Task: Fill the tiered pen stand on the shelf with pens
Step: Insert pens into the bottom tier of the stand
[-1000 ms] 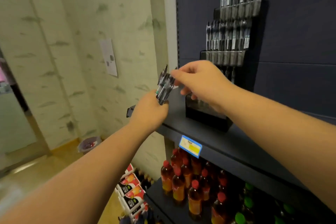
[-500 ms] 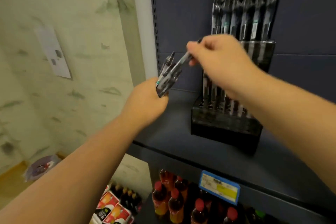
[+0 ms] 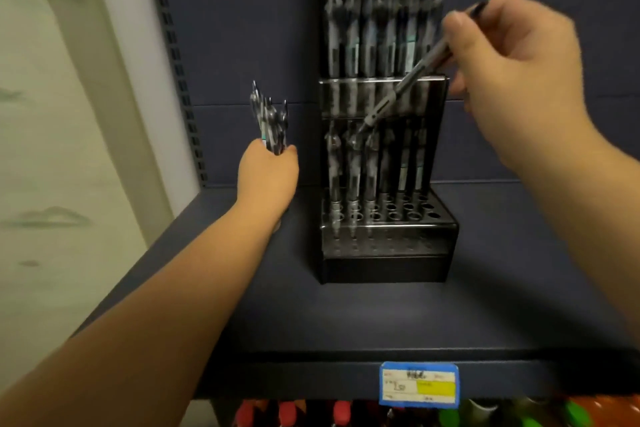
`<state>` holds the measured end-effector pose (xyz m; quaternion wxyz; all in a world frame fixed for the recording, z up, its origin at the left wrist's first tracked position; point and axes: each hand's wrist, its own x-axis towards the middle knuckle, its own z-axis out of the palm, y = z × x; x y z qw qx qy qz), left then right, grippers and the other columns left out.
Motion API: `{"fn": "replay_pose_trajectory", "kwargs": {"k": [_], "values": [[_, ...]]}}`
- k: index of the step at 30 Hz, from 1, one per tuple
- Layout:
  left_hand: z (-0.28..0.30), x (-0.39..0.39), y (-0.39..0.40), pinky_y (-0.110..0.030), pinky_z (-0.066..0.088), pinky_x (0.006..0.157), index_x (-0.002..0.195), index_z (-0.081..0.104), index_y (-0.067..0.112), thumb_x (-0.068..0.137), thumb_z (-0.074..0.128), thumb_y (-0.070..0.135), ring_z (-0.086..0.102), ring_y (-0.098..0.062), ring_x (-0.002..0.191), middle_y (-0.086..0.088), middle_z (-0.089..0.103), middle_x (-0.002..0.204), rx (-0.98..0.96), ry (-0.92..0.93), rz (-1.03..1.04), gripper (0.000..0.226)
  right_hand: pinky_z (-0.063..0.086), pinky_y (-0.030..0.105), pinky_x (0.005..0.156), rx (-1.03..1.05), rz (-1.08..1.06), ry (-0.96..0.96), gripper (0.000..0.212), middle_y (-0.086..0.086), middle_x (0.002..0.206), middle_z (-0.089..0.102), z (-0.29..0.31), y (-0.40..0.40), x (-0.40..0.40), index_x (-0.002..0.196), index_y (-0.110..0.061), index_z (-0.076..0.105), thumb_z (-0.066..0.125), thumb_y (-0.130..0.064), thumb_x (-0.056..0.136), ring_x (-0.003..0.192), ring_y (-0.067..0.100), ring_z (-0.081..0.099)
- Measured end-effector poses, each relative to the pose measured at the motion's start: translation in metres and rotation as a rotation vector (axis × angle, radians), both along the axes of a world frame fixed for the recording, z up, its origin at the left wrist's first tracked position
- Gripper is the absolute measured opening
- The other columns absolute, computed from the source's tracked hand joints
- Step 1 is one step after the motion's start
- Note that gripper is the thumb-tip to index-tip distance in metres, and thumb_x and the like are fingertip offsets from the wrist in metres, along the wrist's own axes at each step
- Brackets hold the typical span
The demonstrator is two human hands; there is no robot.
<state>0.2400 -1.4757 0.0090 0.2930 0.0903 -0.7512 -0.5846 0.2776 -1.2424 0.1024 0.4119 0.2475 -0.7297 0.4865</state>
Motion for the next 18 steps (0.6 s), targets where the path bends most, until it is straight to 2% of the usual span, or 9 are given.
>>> {"fn": "replay_pose_trajectory", "kwargs": {"k": [3,7,9,12,15,18], "values": [[-0.010,-0.011,0.010,-0.033,0.043,0.052,0.083,0.049,0.021,0.097,0.055,0.024,0.052,-0.022,0.064,-0.006,0.053,0.073,0.044,-0.017,-0.013,0.016,0.045,0.027,0.059,-0.025,-0.022,0.082,0.020,-0.008,0.073,0.066,-0.003,0.012,0.008,0.085,-0.030,0.057,0.054,-0.036,0.104,0.058,0.008,0.058],[-0.017,-0.017,0.008,-0.033,0.042,0.054,0.086,0.053,0.020,0.097,0.057,0.028,0.054,-0.023,0.064,-0.006,0.057,0.075,0.038,-0.021,-0.016,0.014,0.044,0.028,0.057,-0.070,-0.014,0.124,0.020,-0.005,0.076,0.065,-0.003,0.021,0.010,0.085,-0.029,0.054,0.051,-0.032,0.105,0.057,0.009,0.056],[-0.018,-0.017,0.004,-0.035,0.045,0.057,0.086,0.052,0.021,0.097,0.057,0.027,0.054,-0.022,0.064,-0.005,0.056,0.075,0.042,-0.024,-0.010,0.014,0.045,0.030,0.058,0.015,-0.052,0.079,0.019,-0.006,0.076,0.067,-0.006,0.021,0.007,0.085,-0.029,0.057,0.053,-0.034,0.103,0.060,0.008,0.058],[-0.018,-0.012,0.001,-0.036,0.046,0.057,0.090,0.054,0.016,0.097,0.056,0.025,0.052,-0.020,0.059,-0.005,0.053,0.071,0.037,-0.025,-0.011,0.012,0.052,0.041,0.063,0.180,-0.128,-0.010,0.026,0.003,0.080,0.071,-0.010,0.018,-0.001,0.089,-0.017,0.065,0.057,-0.040,0.099,0.066,0.018,0.062],[-0.019,-0.009,-0.001,-0.035,0.044,0.054,0.095,0.054,0.012,0.098,0.056,0.025,0.050,-0.020,0.058,-0.008,0.052,0.071,0.026,-0.031,-0.008,0.013,0.051,0.034,0.065,0.380,-0.149,-0.121,0.029,-0.002,0.076,0.071,-0.013,0.010,-0.003,0.088,-0.016,0.067,0.058,-0.042,0.099,0.064,0.010,0.061],[-0.018,-0.006,-0.002,-0.033,0.043,0.052,0.100,0.055,0.009,0.098,0.057,0.025,0.050,-0.021,0.059,-0.009,0.053,0.073,0.034,-0.041,-0.007,0.016,0.054,0.038,0.069,0.532,-0.175,-0.195,0.033,0.000,0.075,0.069,-0.019,0.004,-0.003,0.086,-0.017,0.066,0.057,-0.046,0.099,0.070,0.016,0.064]]}}
